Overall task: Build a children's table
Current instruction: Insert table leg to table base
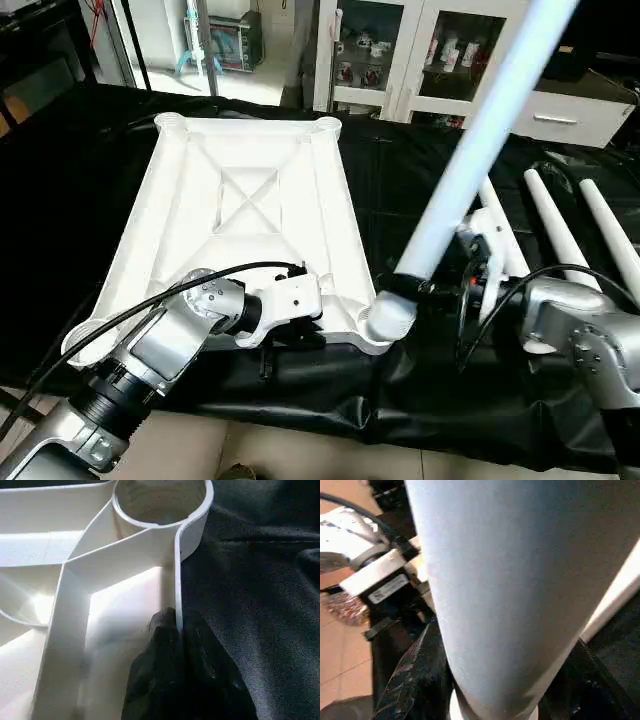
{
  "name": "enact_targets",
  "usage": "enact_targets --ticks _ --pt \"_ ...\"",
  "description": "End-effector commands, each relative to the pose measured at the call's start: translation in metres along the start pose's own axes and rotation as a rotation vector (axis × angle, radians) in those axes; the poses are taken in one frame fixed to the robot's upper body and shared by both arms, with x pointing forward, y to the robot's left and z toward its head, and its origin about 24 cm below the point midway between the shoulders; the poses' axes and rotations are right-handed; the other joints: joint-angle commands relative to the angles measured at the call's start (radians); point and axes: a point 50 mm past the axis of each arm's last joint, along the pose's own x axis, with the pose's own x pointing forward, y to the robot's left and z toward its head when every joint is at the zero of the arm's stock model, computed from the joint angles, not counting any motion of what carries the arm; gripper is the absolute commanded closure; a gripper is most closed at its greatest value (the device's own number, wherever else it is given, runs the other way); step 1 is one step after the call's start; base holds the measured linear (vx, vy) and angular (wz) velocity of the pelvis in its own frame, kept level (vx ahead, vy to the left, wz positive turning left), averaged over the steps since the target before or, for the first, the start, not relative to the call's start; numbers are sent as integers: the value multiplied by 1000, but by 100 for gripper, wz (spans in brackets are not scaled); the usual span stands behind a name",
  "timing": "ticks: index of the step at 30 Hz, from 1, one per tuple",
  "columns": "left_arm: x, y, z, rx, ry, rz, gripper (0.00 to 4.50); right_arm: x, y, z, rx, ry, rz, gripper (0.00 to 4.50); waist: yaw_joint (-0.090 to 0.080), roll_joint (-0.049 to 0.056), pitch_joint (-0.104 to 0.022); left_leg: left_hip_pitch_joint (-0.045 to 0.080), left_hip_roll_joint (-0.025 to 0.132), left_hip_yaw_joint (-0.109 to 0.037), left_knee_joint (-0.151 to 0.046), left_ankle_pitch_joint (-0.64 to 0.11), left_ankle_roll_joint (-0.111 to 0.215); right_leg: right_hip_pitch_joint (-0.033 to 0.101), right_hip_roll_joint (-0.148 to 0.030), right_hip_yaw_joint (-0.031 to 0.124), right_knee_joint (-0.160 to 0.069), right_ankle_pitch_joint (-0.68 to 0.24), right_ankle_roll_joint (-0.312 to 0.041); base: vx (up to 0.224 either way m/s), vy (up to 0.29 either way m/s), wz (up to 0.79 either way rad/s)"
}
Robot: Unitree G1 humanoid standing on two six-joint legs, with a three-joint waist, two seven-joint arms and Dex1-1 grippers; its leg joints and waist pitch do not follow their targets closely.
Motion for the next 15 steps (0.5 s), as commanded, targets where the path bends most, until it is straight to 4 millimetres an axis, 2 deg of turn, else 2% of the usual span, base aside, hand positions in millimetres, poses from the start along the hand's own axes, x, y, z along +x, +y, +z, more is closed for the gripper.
enact_targets --ticks 1,4,5,6,7,14,15 --pt "12 -10 -5 -1 45 -54 450 3 -1 -1 2 27 18 264 -10 -10 -50 23 73 -34 -88 -202 -7 23 -79 48 -79 -300 -172 0 0 0" --pt "13 -9 -5 0 50 -50 450 6 -3 -3 -8 38 12 264 -11 -11 -47 25 74 -34 -90 -229 -17 20 -79 48 -84 -335 -164 0 0 0" --pt "13 -9 -5 0 51 -49 450 7 -4 -3 -7 36 9 264 -12 -21 -48 25 74 -33 -89 -231 -17 20 -79 48 -84 -343 -162 0 0 0" --pt "13 -9 -5 0 53 -49 450 8 -5 -3 -10 36 6 264 -11 -15 -48 25 74 -36 -91 -235 -21 20 -82 48 -84 -356 -162 0 0 0" --pt "12 -9 -5 0 54 -48 450 8 -5 -3 -14 37 4 264 -13 -14 -47 26 75 -35 -92 -240 -27 18 -80 48 -85 -354 -159 0 0 0" --pt "12 -8 -6 0 60 -47 450 15 -10 -5 -24 54 4 264 -12 -17 -48 26 75 -35 -93 -248 -31 20 -80 49 -83 -333 -166 0 0 0" --pt "12 -8 -6 -1 61 -48 450 17 -11 -8 -21 66 11 264 -13 -20 -48 25 75 -34 -92 -249 -30 20 -80 49 -83 -334 -165 0 0 0"
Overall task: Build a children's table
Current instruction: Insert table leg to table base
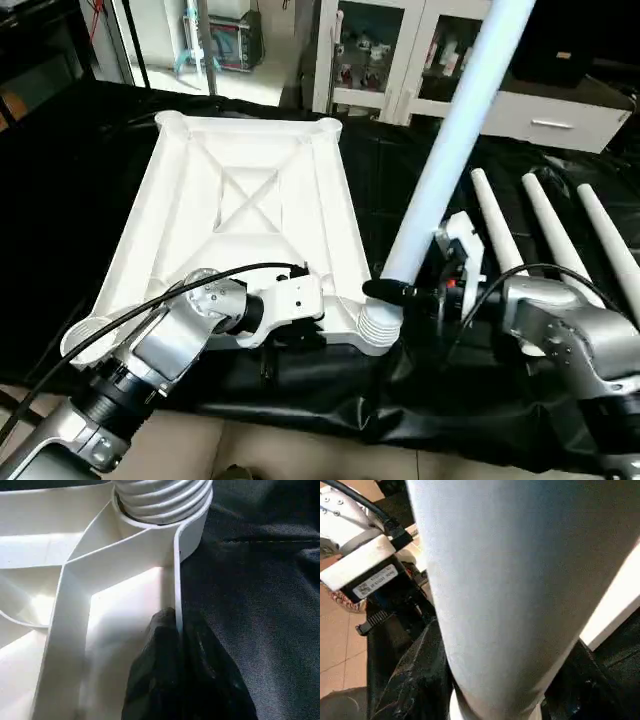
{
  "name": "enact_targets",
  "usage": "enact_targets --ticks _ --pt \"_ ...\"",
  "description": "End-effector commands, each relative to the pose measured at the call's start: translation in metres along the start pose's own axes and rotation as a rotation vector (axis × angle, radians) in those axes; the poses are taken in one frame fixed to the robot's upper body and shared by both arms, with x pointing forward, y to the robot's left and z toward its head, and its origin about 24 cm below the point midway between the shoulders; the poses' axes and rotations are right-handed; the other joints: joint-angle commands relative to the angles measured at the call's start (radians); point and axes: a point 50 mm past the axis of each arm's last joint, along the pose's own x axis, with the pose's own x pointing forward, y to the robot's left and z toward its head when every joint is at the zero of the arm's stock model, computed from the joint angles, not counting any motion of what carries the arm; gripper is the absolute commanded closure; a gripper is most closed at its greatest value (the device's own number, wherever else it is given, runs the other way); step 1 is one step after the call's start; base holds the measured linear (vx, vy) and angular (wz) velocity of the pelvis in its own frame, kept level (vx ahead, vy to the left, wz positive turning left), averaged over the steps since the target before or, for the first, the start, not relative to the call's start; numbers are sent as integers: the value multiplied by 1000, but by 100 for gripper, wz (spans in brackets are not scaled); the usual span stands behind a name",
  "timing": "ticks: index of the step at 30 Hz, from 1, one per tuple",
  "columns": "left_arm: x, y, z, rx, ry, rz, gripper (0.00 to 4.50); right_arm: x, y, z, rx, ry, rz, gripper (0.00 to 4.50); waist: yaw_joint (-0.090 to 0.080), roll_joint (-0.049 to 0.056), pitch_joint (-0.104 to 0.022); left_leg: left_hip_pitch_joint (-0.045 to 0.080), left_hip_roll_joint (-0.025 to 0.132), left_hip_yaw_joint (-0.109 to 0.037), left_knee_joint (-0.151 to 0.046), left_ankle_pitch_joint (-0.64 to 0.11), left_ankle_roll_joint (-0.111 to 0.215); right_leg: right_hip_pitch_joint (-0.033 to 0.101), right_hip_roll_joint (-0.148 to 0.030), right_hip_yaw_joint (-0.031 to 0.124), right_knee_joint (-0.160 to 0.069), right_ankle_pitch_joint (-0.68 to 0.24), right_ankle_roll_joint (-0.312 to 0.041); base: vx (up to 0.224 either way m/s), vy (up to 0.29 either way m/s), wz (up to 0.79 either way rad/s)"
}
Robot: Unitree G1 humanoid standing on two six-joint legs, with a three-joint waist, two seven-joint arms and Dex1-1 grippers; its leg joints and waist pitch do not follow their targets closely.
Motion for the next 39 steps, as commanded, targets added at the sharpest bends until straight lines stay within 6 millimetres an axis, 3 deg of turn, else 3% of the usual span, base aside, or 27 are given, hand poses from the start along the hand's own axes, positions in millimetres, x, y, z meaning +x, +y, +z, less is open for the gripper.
enact_targets --ticks 1,19,30,34,36,37,39 --pt "12 -8 -7 -9 48 -51 450 1 -3 -4 -7 34 0 264 -12 -4 -45 24 75 -37 -92 -251 -31 19 -80 49 -83 -338 -169 0 0 0" --pt "12 -6 -7 -8 57 -47 450 13 -4 -12 -25 78 14 264 -17 -7 -41 28 77 -43 -99 -334 -53 10 -81 50 -94 -423 -147 0 0 0" --pt "13 -6 -7 -16 48 -37 450 -3 -13 -40 81 49 -122 265 -18 -9 -39 39 78 -46 -102 -411 -65 -2 -81 49 -108 -494 -123 0 0 0" --pt "14 -6 -6 -16 45 -33 450 -6 -12 -46 110 27 -148 265 -20 -8 -43 36 79 -48 -106 -404 -69 4 -81 47 -105 -461 -124 0 0 0" --pt "14 -5 -5 -16 44 -30 450 -7 -12 -50 129 10 -165 265 -19 -5 -41 40 79 -45 -108 -418 -72 1 -80 47 -108 -445 -132 0 0 0" --pt "15 -4 -5 -16 43 -27 450 -8 -11 -54 144 -1 -180 265 -21 -4 -39 38 78 -49 -111 -441 -76 4 -81 46 -110 -472 -129 0 0 0" --pt "15 -4 -4 -15 42 -25 450 -10 -10 -60 160 -10 -197 265 -21 -5 -36 47 78 -51 -110 -486 -82 -2 -84 46 -118 -532 -112 0 0 0"
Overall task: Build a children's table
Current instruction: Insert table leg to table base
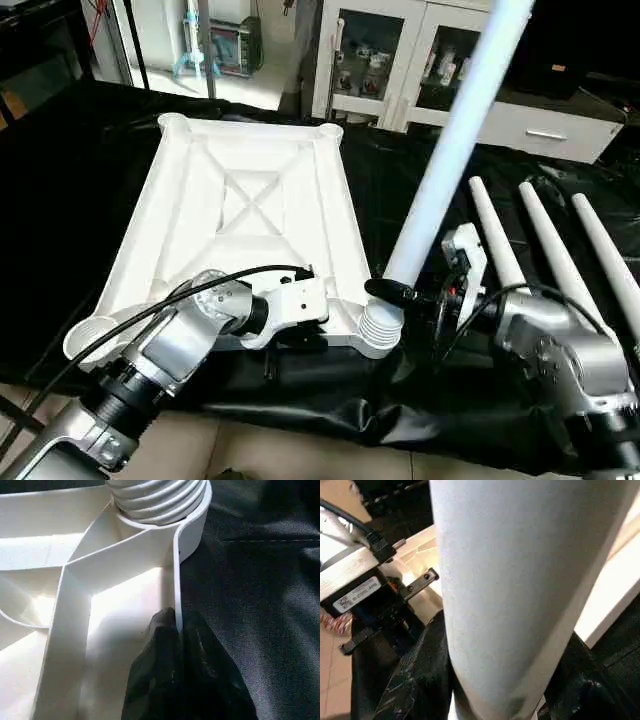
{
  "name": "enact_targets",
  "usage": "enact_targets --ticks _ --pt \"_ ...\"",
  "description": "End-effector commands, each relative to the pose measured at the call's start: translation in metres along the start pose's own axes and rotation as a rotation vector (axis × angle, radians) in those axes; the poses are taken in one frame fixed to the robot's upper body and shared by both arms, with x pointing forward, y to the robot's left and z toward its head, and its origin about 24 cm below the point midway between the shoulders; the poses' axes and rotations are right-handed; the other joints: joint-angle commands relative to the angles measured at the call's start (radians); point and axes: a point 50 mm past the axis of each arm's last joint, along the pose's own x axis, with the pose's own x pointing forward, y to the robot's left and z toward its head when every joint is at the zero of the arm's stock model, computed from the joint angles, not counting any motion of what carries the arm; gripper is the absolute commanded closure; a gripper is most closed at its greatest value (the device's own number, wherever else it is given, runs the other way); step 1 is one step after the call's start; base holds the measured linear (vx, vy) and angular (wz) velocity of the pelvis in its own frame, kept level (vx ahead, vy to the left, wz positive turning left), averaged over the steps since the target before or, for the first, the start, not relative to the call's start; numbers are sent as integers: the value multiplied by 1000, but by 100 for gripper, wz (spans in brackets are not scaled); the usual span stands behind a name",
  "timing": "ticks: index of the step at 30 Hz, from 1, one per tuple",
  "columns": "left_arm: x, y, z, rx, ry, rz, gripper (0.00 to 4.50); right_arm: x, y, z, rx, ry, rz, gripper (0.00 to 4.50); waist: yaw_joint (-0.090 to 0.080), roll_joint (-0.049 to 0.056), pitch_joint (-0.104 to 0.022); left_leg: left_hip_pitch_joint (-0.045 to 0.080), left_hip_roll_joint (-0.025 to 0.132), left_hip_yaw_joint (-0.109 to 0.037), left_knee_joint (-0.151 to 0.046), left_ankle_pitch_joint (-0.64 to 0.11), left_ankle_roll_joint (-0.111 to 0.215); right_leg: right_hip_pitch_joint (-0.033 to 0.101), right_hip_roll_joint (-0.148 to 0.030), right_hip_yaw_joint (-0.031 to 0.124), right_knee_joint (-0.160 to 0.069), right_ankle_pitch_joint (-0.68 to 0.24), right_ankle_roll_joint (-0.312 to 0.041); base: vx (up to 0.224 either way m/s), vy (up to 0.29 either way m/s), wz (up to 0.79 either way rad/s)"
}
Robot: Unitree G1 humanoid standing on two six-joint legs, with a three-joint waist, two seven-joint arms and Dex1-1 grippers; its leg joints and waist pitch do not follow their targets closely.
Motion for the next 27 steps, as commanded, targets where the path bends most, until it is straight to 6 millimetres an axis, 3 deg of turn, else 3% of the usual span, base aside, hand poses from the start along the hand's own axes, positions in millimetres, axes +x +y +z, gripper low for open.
enact_targets --ticks 1,9,15,21,24,27 --pt "9 -5 -5 -11 28 -23 450 -11 -9 -32 87 104 -115 265 -16 13 -30 31 79 -54 -104 -496 -84 -15 -87 47 -103 -550 -108 0 0 0" --pt "8 -3 -5 -13 30 -16 450 -18 -1 -49 139 71 -145 265 -16 12 -31 30 81 -58 -110 -505 -81 -16 -86 46 -106 -555 -93 0 0 0" --pt "8 -2 -6 -16 33 -8 450 -23 8 -61 131 88 -142 265 -10 15 -35 28 81 -49 -116 -440 -72 -10 -82 50 -99 -421 -121 0 0 0" --pt "8 -1 -5 -17 34 0 450 -28 16 -64 84 124 -121 265 -7 11 -31 31 82 -48 -117 -448 -63 -12 -83 52 -106 -469 -106 0 0 0" --pt "8 0 -5 -19 34 5 450 -32 16 -65 89 116 -133 265 -10 9 -29 28 82 -55 -118 -477 -63 -11 -89 50 -114 -558 -84 0 0 0" --pt "8 1 -6 -23 34 11 450 -36 16 -66 96 111 -145 265 -11 9 -29 32 83 -58 -119 -498 -68 -16 -89 51 -117 -582 -74 0 0 0"
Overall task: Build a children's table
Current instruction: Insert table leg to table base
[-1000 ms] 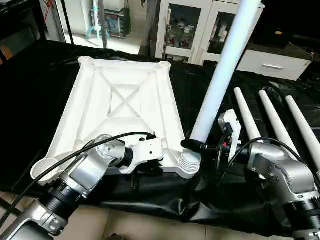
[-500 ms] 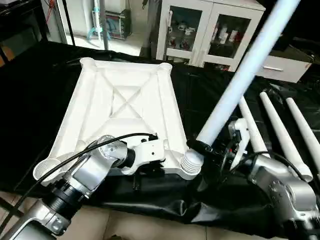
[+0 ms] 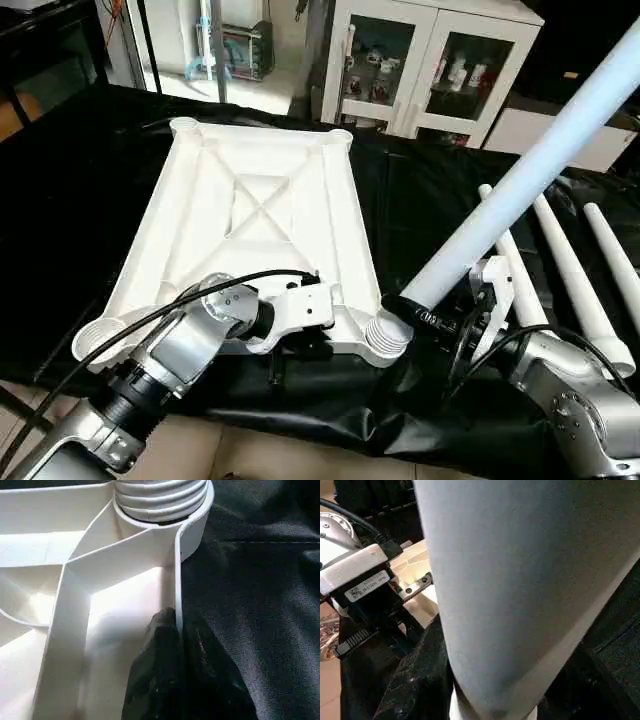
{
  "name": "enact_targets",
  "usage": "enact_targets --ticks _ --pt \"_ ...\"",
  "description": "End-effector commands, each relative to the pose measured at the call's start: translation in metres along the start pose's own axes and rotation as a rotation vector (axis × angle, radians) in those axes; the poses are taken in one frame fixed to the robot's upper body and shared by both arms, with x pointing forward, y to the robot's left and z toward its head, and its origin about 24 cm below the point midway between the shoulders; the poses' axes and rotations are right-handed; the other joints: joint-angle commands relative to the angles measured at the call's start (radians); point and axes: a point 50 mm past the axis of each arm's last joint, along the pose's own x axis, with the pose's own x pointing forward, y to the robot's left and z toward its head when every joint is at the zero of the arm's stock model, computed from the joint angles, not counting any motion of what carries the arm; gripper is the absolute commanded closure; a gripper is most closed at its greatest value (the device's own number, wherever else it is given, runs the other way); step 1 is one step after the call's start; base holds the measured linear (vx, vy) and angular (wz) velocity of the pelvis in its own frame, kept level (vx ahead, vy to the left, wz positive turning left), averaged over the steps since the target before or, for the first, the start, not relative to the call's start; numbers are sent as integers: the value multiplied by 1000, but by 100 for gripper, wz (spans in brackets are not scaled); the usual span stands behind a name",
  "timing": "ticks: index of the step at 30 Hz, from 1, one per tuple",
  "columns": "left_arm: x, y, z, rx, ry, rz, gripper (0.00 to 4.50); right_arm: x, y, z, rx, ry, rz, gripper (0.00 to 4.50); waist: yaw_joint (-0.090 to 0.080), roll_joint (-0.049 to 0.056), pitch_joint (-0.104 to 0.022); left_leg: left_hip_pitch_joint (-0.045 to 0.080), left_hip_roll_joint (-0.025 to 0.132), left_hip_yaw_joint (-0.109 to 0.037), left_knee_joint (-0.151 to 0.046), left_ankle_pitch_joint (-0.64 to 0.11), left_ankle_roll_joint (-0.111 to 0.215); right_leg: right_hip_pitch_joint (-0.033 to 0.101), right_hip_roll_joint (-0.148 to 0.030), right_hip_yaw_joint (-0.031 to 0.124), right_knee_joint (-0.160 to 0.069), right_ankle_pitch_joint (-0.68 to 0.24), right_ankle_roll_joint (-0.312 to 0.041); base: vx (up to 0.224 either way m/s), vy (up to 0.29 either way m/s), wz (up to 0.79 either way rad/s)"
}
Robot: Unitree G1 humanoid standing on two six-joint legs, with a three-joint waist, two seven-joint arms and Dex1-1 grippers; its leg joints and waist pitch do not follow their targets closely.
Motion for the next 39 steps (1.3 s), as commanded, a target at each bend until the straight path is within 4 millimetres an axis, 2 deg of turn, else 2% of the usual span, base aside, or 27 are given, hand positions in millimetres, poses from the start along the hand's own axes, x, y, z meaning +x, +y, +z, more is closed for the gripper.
enact_targets --ticks 1,2,3,5,10,16,19,21,22,24,26,29,33,35,39 --pt "1 3 -7 -23 35 42 450 -16 -3 -42 102 189 -65 265 -16 6 -15 28 87 -58 -101 -494 -69 -23 -88 50 -100 -555 -87 0 0 0" --pt "1 4 -7 -24 35 42 450 -16 -3 -42 102 190 -66 265 -15 6 -16 30 87 -56 -101 -494 -69 -26 -86 51 -98 -536 -91 0 0 0" --pt "1 4 -7 -25 34 44 450 -18 -2 -44 102 198 -70 265 -16 1 -16 29 87 -56 -101 -490 -68 -25 -86 51 -98 -529 -94 0 0 0" --pt "1 4 -7 -24 34 44 450 -19 -2 -48 87 236 -67 265 -16 5 -15 27 87 -56 -102 -487 -66 -23 -88 52 -98 -532 -95 0 0 0" --pt "0 5 -7 -19 35 40 450 -16 2 -48 40 325 -6 265 -16 7 -14 27 87 -59 -102 -496 -67 -24 -90 52 -103 -571 -82 0 0 0" --pt "0 5 -7 -17 36 36 450 -12 2 -47 15 379 22 265 -17 6 -13 24 87 -60 -103 -494 -64 -23 -91 53 -103 -581 -80 0 0 0" --pt "1 4 -7 -15 36 31 450 -8 1 -45 8 402 34 265 -22 6 -11 24 86 -63 -102 -515 -67 -25 -93 52 -107 -627 -69 0 0 0" --pt "1 4 -7 -15 35 30 450 -6 2 -45 7 415 55 265 -24 0 -10 25 86 -64 -102 -526 -67 -27 -93 51 -110 -652 -60 0 0 0" --pt "2 4 -6 -15 34 30 450 -6 5 -45 9 428 79 265 -25 3 -10 26 86 -66 -102 -532 -70 -28 -93 51 -110 -662 -56 0 0 0" --pt "2 4 -6 -15 34 30 450 -6 6 -45 11 434 90 265 -25 3 -9 28 87 -66 -102 -543 -73 -32 -93 52 -112 -664 -53 0 0 0" --pt "2 4 -6 -15 33 31 450 -4 9 -48 4 460 117 265 -25 3 -10 27 87 -67 -105 -548 -76 -29 -92 53 -109 -640 -58 0 0 0" --pt "2 4 -6 -15 33 33 450 -2 10 -50 -4 461 109 265 -26 3 -10 27 87 -66 -105 -549 -75 -31 -92 54 -107 -620 -64 0 0 0" --pt "1 4 -6 -16 34 38 450 0 7 -51 -9 431 67 265 -28 2 -7 26 87 -69 -105 -562 -74 -32 -95 54 -111 -663 -57 0 0 0" --pt "1 5 -6 -16 32 40 450 2 3 -43 10 362 30 265 -31 7 -5 27 85 -74 -105 -585 -78 -35 -96 52 -116 -705 -46 0 0 0" --pt "1 5 -6 -16 34 40 450 3 -1 -33 20 299 8 265 -44 6 -4 30 85 -81 -106 -641 -87 -37 -94 46 -120 -726 -43 0 0 0"
